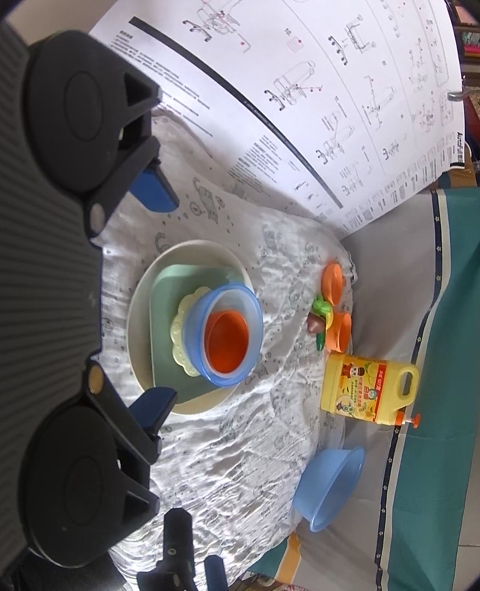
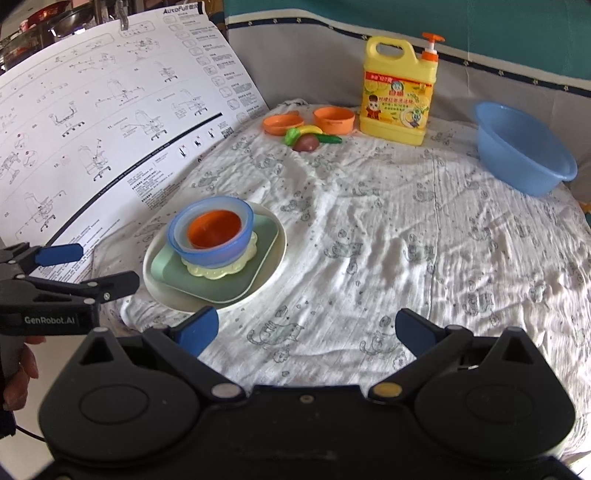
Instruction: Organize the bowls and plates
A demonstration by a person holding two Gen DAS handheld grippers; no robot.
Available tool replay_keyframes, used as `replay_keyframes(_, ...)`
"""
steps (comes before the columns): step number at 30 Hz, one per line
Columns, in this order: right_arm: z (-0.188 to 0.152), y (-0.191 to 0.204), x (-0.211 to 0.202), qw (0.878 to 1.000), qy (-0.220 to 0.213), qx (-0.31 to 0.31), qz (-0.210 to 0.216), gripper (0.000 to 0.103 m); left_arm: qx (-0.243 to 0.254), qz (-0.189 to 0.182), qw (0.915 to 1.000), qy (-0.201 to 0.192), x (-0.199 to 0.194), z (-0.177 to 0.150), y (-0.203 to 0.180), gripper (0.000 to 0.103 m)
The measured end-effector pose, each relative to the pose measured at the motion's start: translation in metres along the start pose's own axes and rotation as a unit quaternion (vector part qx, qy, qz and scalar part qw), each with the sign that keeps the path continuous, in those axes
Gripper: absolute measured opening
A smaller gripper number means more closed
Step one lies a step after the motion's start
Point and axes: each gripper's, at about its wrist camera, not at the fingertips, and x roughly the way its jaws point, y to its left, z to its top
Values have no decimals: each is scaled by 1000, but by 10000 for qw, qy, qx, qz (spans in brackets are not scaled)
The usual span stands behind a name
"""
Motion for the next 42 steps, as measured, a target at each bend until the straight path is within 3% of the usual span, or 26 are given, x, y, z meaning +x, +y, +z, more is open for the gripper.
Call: replay_keyframes(42,-4,2,20,9988,280,-401,-5,103,128,-28,9995,288,23,-9,-7,103)
